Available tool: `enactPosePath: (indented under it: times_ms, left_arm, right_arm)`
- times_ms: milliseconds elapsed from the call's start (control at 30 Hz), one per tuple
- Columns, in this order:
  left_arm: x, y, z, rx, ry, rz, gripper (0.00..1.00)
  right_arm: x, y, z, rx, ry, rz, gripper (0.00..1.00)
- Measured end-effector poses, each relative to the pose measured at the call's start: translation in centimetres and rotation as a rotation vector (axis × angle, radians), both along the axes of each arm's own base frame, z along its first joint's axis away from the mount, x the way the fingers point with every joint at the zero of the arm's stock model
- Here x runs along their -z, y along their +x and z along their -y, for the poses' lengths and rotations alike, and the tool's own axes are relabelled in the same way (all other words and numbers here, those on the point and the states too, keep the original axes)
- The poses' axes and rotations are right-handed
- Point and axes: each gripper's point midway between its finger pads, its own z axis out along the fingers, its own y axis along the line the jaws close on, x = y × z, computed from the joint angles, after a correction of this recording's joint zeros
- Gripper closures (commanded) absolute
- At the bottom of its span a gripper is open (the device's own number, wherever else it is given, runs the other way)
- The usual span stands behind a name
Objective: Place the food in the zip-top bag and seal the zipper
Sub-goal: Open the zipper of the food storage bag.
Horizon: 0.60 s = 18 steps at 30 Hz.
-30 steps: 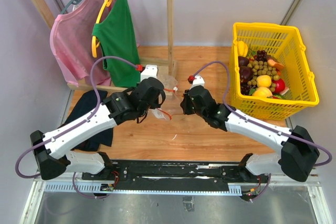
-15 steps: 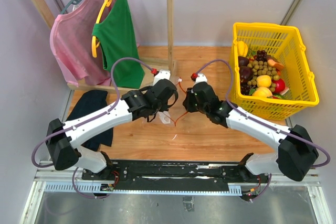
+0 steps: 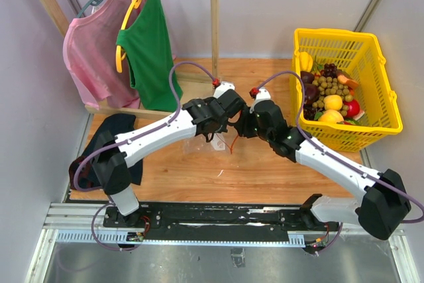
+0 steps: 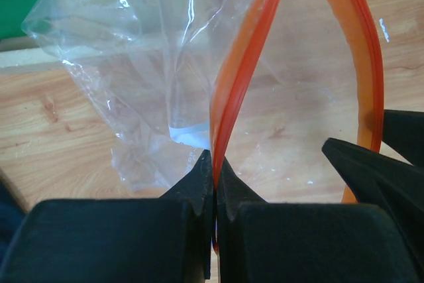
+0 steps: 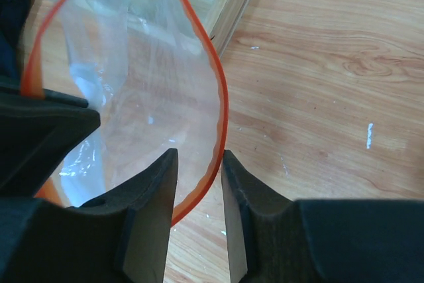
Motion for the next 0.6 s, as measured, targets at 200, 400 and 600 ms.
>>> enactPosePath:
  times_ms: [200, 400, 600]
  left_arm:
    - [1.2, -0.2, 0.3, 0.021, 0.033, -0.045, 1.0]
    - [0.9, -0.8, 0.9, 0.047, -0.003, -0.066, 1.0]
    - [-1.0, -1.0, 0.9, 0.057, -0.046, -0.046, 0.99]
  right_arm:
    - [-0.1, 0.1, 1.0, 0.018, 0.003, 0.01, 0.69]
    - [1.3, 0.5, 1.7, 0.035, -0.009, -0.022, 0.84]
    - [2.1, 0.7, 2.0, 0.041, -0.015, -0.04, 0.99]
